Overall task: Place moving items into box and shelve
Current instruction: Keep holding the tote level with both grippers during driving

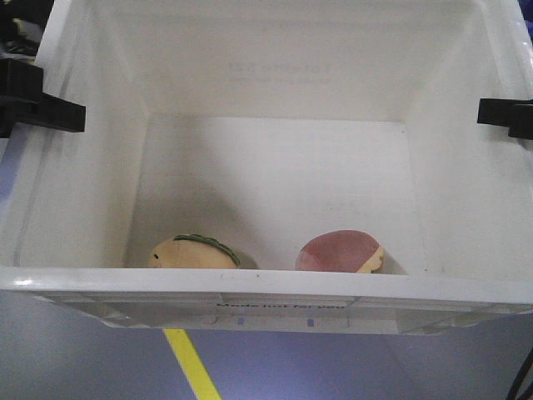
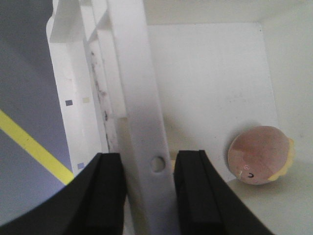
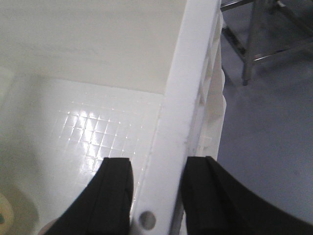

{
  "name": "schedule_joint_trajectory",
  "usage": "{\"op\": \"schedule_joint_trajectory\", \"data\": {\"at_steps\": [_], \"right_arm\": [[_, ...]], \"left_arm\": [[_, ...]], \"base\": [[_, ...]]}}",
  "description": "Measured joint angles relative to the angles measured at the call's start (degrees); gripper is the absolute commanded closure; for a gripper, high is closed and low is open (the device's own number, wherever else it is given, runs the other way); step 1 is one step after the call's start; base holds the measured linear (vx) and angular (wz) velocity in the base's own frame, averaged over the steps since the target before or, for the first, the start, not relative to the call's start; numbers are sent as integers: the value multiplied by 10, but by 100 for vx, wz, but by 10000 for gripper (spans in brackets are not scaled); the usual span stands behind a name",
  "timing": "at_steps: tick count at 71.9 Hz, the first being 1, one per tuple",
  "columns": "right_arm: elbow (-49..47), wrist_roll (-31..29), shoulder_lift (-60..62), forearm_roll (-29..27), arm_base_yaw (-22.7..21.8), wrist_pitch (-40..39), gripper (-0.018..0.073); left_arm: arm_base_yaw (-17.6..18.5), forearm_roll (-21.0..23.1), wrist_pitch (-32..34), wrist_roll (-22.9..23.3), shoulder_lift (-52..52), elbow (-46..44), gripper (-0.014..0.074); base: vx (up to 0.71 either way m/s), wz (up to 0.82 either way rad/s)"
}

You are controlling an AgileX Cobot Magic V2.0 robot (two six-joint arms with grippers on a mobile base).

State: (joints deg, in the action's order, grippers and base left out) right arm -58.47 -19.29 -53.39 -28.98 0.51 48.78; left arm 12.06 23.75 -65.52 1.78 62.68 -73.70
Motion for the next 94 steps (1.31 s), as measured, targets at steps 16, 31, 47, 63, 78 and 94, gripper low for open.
{"op": "schedule_joint_trajectory", "data": {"at_steps": [16, 31, 47, 63, 78, 94], "right_arm": [[0, 0, 0, -1, 0, 0, 565], [0, 0, 0, -1, 0, 0, 565], [0, 0, 0, 0, 0, 0, 565], [0, 0, 0, -1, 0, 0, 565], [0, 0, 0, 0, 0, 0, 565], [0, 0, 0, 0, 0, 0, 565]], "left_arm": [[0, 0, 0, 0, 0, 0, 596], [0, 0, 0, 0, 0, 0, 596], [0, 0, 0, 0, 0, 0, 596], [0, 0, 0, 0, 0, 0, 596], [0, 0, 0, 0, 0, 0, 596], [0, 1, 0, 0, 0, 0, 596]], "base": [[36, -73], [36, -72], [35, -70], [34, -72], [33, -73], [31, -65]]}}
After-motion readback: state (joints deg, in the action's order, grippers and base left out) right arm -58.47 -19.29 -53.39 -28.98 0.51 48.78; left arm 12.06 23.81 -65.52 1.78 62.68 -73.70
